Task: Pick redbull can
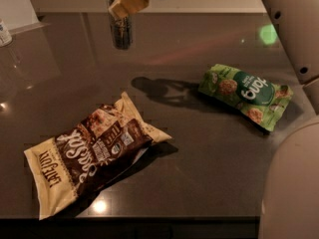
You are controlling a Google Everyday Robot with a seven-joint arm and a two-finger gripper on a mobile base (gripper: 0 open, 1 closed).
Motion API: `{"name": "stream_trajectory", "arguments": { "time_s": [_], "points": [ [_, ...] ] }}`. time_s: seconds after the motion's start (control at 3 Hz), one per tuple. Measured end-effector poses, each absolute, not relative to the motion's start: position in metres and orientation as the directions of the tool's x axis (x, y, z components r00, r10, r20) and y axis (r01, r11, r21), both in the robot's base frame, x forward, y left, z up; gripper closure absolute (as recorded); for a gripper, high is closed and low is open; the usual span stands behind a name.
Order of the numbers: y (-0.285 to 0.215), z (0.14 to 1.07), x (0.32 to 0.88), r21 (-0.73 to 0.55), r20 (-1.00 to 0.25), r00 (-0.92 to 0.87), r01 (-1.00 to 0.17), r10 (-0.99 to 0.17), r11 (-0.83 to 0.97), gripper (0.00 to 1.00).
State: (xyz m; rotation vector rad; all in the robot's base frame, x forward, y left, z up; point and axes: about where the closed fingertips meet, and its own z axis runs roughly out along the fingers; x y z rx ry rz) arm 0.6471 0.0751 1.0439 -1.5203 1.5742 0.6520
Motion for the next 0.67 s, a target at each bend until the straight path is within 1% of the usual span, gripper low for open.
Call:
{"name": "stream_trajectory", "arguments": {
  "time_s": [0.33, 0.67],
  "points": [
    [0.0631, 1.0741, 0.6347, -0.232, -0.828, 0.156, -0.970, -0.539, 0.076, 1.00],
    [0.0632, 1.0740, 0.6347, -0.232, -0.828, 0.156, -0.970, -0.539, 0.076, 1.00]
  ]
}}
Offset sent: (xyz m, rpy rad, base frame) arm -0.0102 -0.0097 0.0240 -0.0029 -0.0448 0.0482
